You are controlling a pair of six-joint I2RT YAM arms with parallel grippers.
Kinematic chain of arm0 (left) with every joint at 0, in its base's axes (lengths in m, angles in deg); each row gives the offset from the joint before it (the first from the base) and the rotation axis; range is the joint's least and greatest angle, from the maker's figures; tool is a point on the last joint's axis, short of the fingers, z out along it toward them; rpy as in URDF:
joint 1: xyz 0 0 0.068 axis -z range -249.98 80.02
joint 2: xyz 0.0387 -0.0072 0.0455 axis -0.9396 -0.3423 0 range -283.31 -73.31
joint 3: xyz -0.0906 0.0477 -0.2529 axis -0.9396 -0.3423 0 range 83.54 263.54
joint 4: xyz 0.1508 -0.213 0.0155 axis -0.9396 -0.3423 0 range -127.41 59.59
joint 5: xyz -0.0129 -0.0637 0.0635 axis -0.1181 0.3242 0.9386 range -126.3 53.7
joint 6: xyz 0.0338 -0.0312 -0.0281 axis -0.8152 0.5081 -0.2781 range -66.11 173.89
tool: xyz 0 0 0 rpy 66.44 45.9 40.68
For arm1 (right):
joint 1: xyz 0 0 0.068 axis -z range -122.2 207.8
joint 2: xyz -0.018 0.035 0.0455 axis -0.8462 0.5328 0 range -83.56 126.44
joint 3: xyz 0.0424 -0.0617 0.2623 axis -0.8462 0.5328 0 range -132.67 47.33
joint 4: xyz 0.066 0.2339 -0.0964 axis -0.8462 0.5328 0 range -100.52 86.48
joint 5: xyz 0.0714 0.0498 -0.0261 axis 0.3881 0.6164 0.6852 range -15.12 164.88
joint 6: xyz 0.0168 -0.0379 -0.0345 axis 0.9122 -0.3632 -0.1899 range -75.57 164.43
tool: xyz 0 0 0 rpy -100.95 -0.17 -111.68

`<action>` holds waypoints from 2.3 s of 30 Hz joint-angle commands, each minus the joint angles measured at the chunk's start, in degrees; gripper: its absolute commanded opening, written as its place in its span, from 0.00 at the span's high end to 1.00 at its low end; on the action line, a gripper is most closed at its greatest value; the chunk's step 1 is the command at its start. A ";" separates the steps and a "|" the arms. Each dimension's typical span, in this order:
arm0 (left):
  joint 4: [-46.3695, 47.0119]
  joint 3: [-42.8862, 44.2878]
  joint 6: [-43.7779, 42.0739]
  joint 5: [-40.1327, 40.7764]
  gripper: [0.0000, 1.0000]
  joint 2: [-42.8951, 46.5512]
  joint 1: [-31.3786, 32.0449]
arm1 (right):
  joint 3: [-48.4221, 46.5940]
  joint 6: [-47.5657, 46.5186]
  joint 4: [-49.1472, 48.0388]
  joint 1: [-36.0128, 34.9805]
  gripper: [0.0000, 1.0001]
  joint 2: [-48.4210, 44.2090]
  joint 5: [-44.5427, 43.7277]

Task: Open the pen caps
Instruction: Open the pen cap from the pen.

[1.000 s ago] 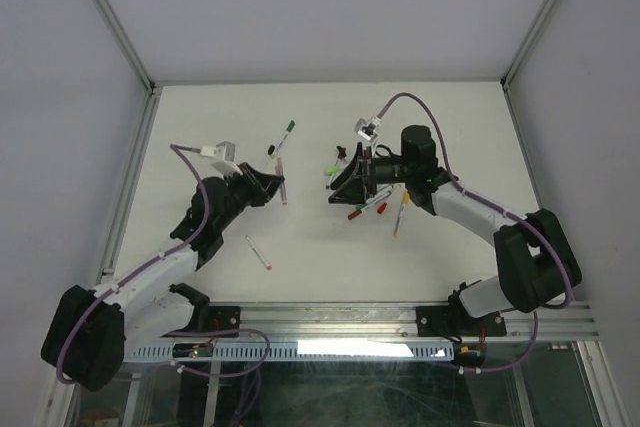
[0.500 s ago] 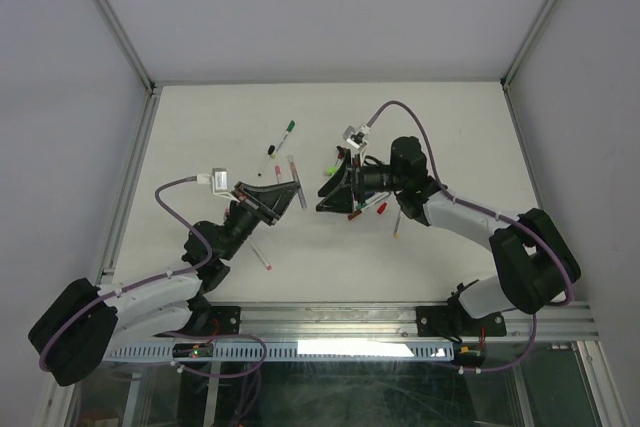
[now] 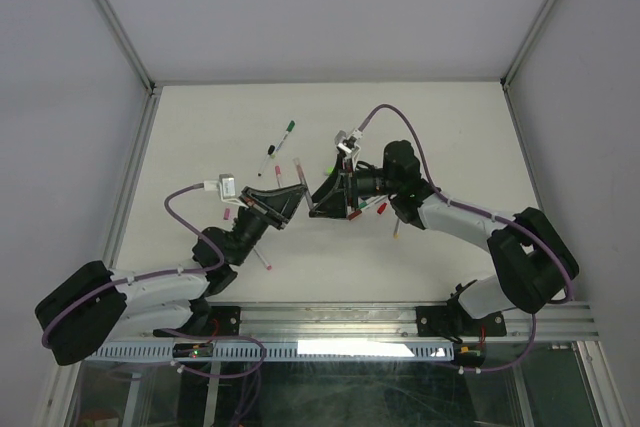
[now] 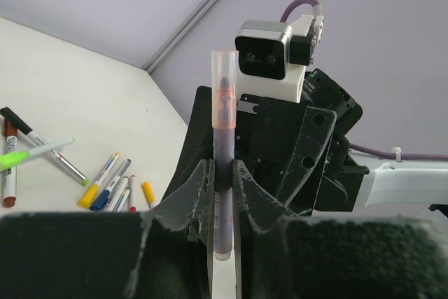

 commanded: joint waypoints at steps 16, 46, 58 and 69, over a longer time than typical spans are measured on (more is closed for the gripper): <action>9.15 0.55 -0.80 2.20 1.00 -5.55 2.53 | -3.99 1.38 0.80 -0.49 0.74 1.33 -0.20; -34.52 14.96 10.80 -25.32 0.22 8.81 -18.40 | -14.26 -19.66 27.38 -0.77 1.00 3.10 11.80; -31.79 14.52 12.09 -28.34 0.45 7.39 -18.40 | -14.82 -20.22 28.53 -1.18 1.00 3.99 10.99; -30.54 14.28 10.59 -29.67 0.84 6.94 -18.40 | -15.15 -20.65 29.43 -1.20 1.00 4.43 10.74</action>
